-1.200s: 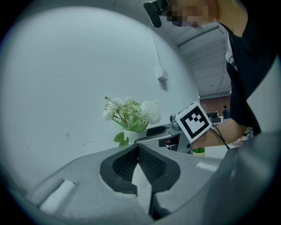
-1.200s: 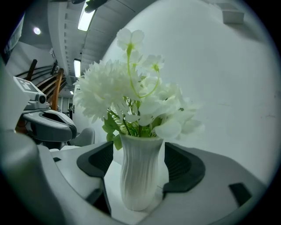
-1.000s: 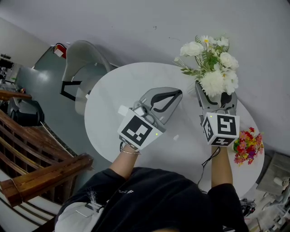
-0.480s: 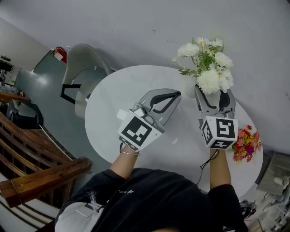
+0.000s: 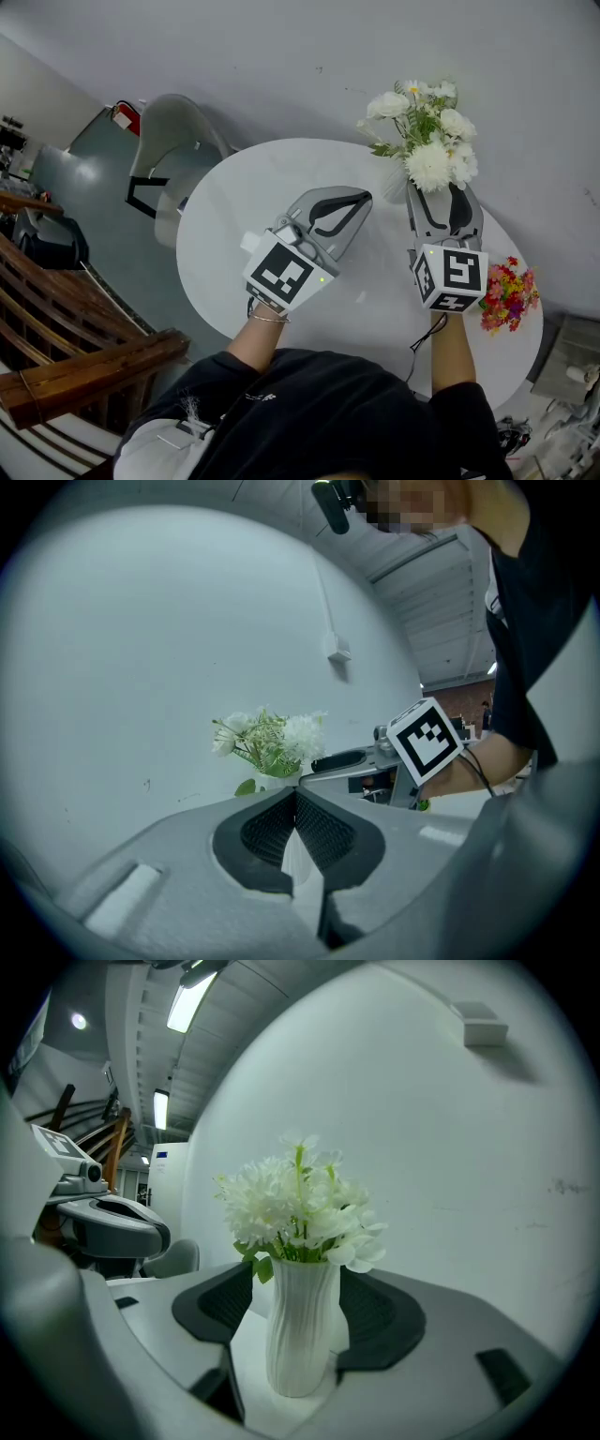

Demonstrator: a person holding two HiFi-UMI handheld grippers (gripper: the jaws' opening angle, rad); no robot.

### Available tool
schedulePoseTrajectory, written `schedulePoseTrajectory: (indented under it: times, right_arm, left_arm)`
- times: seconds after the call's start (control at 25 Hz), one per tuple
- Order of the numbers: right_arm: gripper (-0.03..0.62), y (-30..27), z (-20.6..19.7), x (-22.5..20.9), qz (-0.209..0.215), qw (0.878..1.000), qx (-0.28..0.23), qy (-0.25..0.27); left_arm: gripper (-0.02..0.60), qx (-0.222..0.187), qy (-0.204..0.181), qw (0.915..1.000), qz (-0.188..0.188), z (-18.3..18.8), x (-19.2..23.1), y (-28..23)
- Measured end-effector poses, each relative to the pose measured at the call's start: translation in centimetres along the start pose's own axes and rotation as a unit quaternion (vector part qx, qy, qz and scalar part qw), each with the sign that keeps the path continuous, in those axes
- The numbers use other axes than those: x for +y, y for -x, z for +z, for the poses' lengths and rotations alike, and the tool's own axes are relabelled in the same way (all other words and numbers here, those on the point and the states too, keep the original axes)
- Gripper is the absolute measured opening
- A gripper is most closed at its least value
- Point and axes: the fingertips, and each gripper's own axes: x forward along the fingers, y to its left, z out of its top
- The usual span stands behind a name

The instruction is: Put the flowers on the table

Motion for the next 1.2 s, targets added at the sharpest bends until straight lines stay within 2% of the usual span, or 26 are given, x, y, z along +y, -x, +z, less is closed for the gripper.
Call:
schedulePoseTrajectory:
  times: [0.44,0.6,1.2]
  right_arm:
    - [0.267,1.2,0.4,0.2,-0.011,1.0,-0.004,0.002]
    - [0.22,1.9,1.0,0.8,-0.006,1.0,-0.018,0.01]
    - [0.137,4.0,2.1,2.1,0.005,0.999,-0.035,0.008]
  left_arm:
    - [-0.002,0.0,-0.001,1.0,-0.001,0.2,-0.6,0.6]
    - [-0.002,-0.004,-0.002,1.0,-0.003,0.5,-0.9,0.9]
    - [-0.002,-0.015,-0.013,0.9998,-0.003,1.5,-2.0,2.0]
